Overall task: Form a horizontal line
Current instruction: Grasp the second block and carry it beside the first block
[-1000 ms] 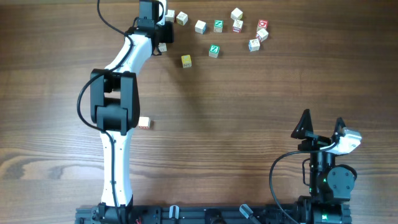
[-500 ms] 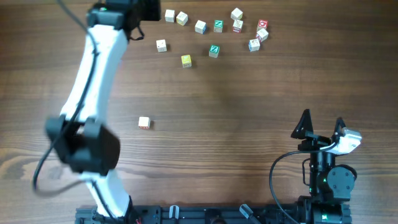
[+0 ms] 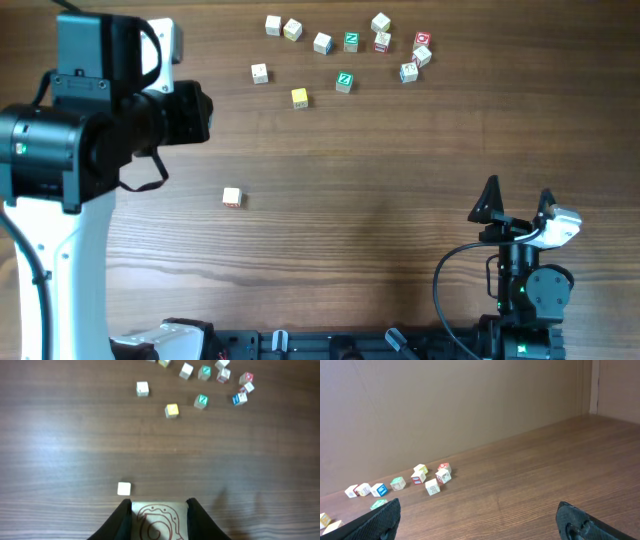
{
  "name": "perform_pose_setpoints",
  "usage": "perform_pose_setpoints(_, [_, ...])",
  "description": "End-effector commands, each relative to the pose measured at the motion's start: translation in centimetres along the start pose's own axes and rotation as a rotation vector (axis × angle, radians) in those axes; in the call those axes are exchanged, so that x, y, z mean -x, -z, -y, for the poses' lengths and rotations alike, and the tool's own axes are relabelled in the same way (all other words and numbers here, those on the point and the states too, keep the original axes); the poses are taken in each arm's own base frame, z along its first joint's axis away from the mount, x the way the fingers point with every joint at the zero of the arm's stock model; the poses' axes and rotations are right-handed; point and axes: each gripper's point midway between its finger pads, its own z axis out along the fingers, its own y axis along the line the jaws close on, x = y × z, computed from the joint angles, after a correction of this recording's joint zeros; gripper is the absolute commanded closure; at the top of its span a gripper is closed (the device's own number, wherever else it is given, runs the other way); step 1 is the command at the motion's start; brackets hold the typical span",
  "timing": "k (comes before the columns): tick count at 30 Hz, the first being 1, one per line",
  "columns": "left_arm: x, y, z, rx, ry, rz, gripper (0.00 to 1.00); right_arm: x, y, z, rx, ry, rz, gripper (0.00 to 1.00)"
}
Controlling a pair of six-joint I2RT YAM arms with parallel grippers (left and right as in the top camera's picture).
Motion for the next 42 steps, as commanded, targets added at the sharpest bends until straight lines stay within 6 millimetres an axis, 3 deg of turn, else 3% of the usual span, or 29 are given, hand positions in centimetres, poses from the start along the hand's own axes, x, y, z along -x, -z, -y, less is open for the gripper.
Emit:
perform_pose_setpoints(1, [-1.9,-3.5,0.9,-0.011,0.030,-0.107,0.85,0.1,0.0,-0.2,0.013,0.016,0.006,0.00])
perform_pose_setpoints(6, [-6.0,-11.3,1.1,0.001,0.041,-0.224,0.85,0.1,0.0,-0.2,0.013,0.016,0.006,0.00])
perform_pose_setpoints(11, [-10.5,-18.6,-0.5,0.017,0.067,-0.264,0.86,0.1,0.0,-0.2,0.013,0.016,0.006,0.00])
perform_pose_setpoints(15, [-13.9,-22.3,-1.7,0.020,0.068,-0.271,0.86,0.1,0.0,-0.2,0.013,0.016,0.005,0.00])
perform_pose_setpoints(20, [-16.6,-24.0,-2.7,0.033,0.068,-0.290,0.85,0.1,0.0,-0.2,0.013,0.016,0.006,0.00])
perform_pose_setpoints(35, [-18.7,-25.9,-4.3,0.076,0.060,-0.260,0.79,0.1,0.0,-0.2,0.013,0.016,0.006,0.00])
perform_pose_setpoints(42, [-18.4,-26.5,-4.3,0.063,0.059,-0.224,0.73,0.1,0.0,-0.2,0.013,0.017,0.006,0.00])
